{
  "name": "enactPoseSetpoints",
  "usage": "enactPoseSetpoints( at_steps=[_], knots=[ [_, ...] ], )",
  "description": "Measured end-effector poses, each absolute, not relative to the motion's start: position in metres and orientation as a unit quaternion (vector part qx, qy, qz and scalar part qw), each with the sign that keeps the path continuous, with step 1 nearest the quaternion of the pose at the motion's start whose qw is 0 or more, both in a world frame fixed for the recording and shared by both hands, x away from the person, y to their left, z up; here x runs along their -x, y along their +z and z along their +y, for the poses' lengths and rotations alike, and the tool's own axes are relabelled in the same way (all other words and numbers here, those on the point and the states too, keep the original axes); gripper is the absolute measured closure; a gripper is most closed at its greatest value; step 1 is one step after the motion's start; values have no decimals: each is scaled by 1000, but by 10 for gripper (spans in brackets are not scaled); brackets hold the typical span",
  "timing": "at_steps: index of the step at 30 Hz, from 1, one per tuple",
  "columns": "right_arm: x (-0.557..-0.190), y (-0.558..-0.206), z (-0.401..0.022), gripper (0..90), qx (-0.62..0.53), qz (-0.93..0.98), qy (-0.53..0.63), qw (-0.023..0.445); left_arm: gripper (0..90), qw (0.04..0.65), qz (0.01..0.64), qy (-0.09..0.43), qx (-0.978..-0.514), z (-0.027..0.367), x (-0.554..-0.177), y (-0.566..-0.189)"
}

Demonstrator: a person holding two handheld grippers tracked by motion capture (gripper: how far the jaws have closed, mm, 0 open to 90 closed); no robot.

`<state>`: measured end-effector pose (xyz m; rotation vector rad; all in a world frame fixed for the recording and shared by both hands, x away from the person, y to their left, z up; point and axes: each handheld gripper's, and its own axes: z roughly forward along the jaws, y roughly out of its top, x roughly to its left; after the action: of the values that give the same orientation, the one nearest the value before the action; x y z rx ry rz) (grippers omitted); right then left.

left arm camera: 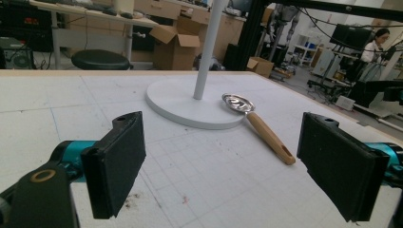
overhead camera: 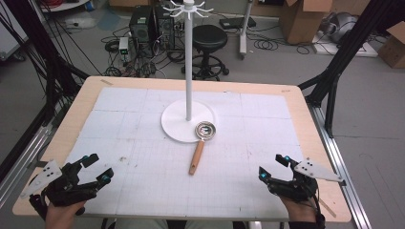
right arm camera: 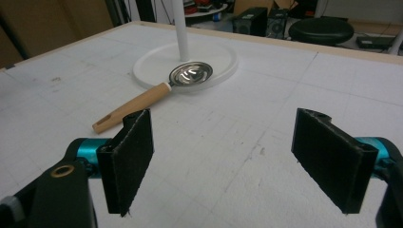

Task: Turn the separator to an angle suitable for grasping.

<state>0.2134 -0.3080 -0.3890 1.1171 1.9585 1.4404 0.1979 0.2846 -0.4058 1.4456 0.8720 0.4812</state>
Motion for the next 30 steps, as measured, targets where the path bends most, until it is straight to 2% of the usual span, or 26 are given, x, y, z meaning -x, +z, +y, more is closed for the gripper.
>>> enactPoseSetpoints(
  at_steps=[7,13,14,15,16,17,18,19,22,28,30],
  knots=[
    [-226,-393,-299,249,-403,722,525,200,169,634,386,208,-637,284,-201,-408],
    [-244,-394,-276,267,-393,728,534,173,169,633,391,207,-635,285,-202,-410],
    [-252,-393,-263,319,-386,732,535,168,169,632,392,206,-636,286,-203,-410],
    [-252,-393,-263,319,-386,732,535,168,169,633,392,205,-635,285,-203,-410],
    [-262,-393,-246,415,-375,743,531,159,169,632,391,205,-637,285,-203,-410],
    [-262,-393,-246,415,-375,743,531,159,169,632,390,205,-638,284,-202,-410],
    [-267,-393,-237,488,-368,749,530,153,174,630,387,206,-641,283,-202,-410],
    [-281,-394,-221,682,-350,760,529,141,177,629,384,204,-644,283,-202,-409],
    [-303,-399,-196,876,-337,782,509,124,177,632,386,202,-641,283,-202,-410],
    [-339,-403,-156,899,-320,810,478,116,179,631,389,200,-641,285,-203,-410],
    [-361,-406,-137,899,-316,827,453,107,186,631,391,200,-639,285,-203,-410]
  ],
)
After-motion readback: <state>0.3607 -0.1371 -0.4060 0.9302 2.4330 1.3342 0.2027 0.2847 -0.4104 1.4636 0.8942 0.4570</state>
